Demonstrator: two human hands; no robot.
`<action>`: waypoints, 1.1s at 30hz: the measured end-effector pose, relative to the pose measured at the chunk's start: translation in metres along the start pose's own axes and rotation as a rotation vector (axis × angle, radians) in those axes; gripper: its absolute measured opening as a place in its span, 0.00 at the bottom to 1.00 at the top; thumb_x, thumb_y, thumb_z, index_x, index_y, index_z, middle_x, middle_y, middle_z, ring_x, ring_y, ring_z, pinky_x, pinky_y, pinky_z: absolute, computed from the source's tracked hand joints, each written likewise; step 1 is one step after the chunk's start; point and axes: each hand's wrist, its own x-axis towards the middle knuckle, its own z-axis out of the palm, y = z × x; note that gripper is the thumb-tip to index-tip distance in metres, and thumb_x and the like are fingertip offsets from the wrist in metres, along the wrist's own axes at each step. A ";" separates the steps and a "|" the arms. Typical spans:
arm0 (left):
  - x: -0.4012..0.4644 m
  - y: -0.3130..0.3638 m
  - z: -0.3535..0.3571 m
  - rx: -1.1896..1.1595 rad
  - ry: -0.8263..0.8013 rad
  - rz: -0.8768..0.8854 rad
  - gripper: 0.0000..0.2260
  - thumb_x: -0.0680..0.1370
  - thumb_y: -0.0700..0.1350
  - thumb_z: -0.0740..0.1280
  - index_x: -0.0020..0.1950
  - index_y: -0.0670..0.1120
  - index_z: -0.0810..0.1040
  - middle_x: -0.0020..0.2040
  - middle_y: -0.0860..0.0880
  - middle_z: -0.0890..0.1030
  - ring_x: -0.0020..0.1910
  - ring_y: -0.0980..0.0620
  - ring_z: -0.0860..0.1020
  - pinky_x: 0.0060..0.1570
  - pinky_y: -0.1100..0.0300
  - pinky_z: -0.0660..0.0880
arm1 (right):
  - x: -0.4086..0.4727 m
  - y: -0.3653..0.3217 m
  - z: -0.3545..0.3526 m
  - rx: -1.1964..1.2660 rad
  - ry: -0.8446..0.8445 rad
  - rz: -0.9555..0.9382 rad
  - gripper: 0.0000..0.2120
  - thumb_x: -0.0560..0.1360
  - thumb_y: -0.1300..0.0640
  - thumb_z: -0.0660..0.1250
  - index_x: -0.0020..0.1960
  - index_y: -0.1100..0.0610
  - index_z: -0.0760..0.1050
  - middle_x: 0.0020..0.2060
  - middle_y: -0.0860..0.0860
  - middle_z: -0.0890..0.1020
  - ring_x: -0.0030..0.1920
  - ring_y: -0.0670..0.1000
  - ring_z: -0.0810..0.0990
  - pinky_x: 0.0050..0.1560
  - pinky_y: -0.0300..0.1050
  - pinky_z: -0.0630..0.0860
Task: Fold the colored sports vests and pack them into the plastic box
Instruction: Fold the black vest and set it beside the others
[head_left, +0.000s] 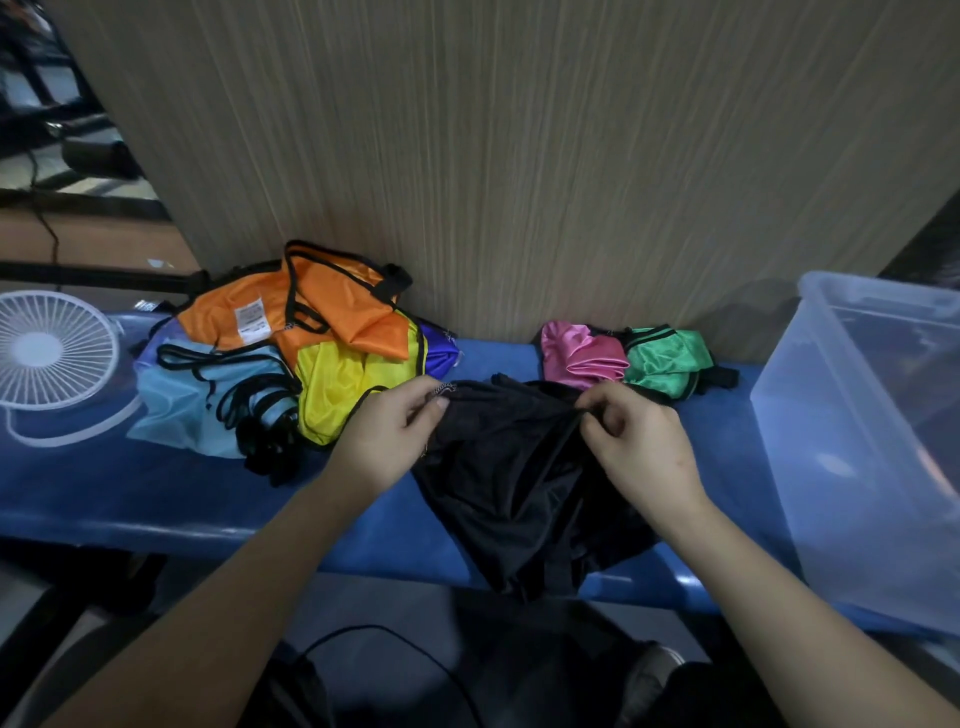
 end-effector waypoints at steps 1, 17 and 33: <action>0.000 0.001 0.000 -0.036 -0.002 -0.005 0.08 0.83 0.50 0.62 0.50 0.50 0.79 0.41 0.53 0.84 0.44 0.50 0.82 0.47 0.48 0.79 | 0.001 0.000 -0.001 0.004 0.006 0.056 0.06 0.72 0.57 0.70 0.46 0.47 0.80 0.27 0.42 0.76 0.32 0.46 0.75 0.39 0.51 0.77; -0.008 0.015 0.023 0.021 -0.181 0.154 0.16 0.79 0.39 0.68 0.54 0.57 0.67 0.45 0.56 0.78 0.36 0.56 0.78 0.37 0.59 0.74 | -0.002 -0.014 0.001 0.744 -0.127 0.352 0.04 0.81 0.65 0.63 0.54 0.60 0.76 0.31 0.58 0.82 0.19 0.52 0.66 0.20 0.38 0.61; -0.009 0.010 0.024 0.169 -0.211 0.304 0.25 0.73 0.25 0.59 0.58 0.52 0.79 0.54 0.63 0.72 0.46 0.61 0.75 0.43 0.64 0.73 | -0.012 -0.014 0.013 0.381 -0.411 -0.233 0.30 0.67 0.78 0.62 0.55 0.46 0.76 0.57 0.40 0.77 0.60 0.43 0.77 0.48 0.38 0.74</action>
